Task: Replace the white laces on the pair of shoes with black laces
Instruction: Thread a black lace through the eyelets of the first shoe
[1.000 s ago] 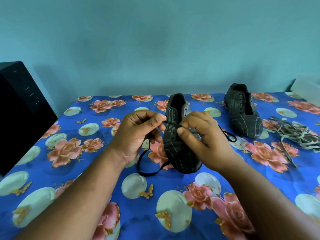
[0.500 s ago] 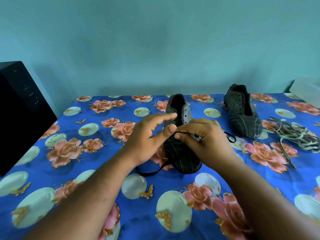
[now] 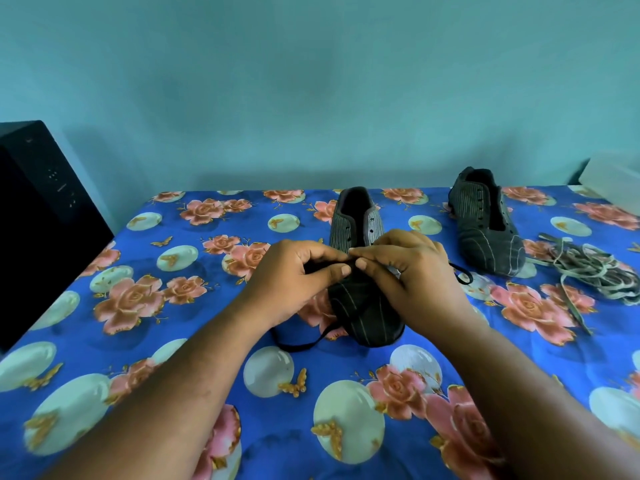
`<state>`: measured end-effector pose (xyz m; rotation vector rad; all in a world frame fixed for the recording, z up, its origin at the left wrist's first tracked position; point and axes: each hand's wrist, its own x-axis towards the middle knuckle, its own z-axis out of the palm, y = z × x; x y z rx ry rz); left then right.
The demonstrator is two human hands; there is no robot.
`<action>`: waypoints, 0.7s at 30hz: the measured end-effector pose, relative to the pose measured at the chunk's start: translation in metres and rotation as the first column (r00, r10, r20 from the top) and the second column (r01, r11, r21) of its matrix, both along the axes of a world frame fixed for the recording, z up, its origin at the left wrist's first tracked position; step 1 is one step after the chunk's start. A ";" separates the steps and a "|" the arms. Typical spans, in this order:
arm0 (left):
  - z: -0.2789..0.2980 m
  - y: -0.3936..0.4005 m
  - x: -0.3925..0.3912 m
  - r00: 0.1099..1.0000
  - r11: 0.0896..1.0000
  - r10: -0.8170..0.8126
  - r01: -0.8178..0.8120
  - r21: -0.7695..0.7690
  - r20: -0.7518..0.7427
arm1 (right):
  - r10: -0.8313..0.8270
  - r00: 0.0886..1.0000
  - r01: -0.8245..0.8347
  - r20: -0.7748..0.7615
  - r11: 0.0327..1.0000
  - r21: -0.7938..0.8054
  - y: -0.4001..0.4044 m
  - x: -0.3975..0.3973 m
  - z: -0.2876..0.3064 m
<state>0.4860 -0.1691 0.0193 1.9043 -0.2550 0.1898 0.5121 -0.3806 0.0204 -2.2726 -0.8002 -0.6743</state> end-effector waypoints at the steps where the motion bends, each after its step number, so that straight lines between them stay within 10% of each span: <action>1: 0.000 0.000 0.000 1.000 0.999 0.008 -0.008 0.031 0.015 | -0.011 1.000 0.011 -0.008 1.000 0.015 0.001 0.000 -0.001; 8: 0.001 -0.001 0.002 0.993 0.992 0.040 -0.053 0.114 0.109 | -0.047 0.995 0.059 -0.090 0.987 0.147 0.002 0.001 0.000; 21: 0.003 -0.001 -0.003 0.959 0.818 0.165 -0.263 0.512 0.230 | -0.245 0.968 0.228 -0.047 0.944 -0.237 0.006 -0.005 -0.004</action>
